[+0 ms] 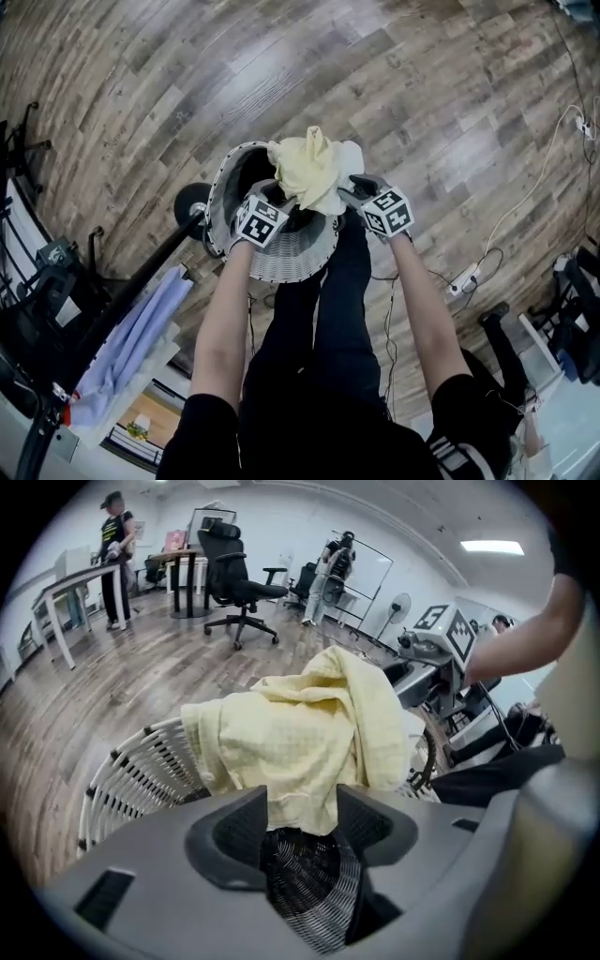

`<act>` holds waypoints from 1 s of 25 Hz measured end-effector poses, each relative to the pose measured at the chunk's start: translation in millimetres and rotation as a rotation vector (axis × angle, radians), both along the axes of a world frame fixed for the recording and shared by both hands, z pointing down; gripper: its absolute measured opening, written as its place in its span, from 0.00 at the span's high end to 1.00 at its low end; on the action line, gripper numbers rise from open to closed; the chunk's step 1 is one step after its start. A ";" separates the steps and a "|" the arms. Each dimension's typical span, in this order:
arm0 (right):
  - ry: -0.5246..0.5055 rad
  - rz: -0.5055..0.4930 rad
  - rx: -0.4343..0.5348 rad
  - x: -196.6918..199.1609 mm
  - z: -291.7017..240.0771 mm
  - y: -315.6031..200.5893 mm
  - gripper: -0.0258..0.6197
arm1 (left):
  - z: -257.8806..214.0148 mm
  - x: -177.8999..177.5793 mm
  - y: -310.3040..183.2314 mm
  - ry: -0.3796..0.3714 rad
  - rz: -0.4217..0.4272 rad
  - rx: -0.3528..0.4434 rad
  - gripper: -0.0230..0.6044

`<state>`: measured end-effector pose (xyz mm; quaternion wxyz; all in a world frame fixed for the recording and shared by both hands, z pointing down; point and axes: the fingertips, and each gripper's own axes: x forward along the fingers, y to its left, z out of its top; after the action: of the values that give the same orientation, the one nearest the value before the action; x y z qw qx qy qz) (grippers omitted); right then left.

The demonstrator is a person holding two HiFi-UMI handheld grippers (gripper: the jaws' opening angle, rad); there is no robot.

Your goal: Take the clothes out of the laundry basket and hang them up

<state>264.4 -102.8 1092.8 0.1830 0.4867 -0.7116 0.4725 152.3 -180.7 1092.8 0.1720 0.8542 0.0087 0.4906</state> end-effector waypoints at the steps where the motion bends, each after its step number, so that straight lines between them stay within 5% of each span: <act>1: -0.012 0.003 0.002 -1.6 1.3 -0.2 0.67 | 3.8 4.8 1.5 -0.001 0.028 0.010 0.57; 4: -0.033 0.014 0.011 -6.2 -0.7 2.2 0.76 | 11.8 17.8 7.5 0.010 0.067 0.002 0.58; 6: -0.029 0.011 0.011 -7.7 -3.5 6.3 0.90 | 12.7 21.1 10.4 0.000 0.063 -0.014 0.73; 8: -0.035 0.006 -0.002 -8.8 -6.8 10.9 0.92 | 10.3 21.0 11.1 -0.011 0.048 -0.024 0.88; 14: -0.014 0.043 -0.015 7.1 -31.9 11.6 0.93 | -25.4 7.3 -3.1 0.007 -0.042 -0.032 0.90; 25: 0.095 0.083 0.016 37.1 -118.0 13.6 0.93 | -139.0 -32.1 -47.9 0.061 -0.184 0.077 0.91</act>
<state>301.5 -89.3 974.8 0.1931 0.5390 -0.6850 0.4505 120.2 -228.5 953.8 0.1829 0.8720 -0.0834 0.4463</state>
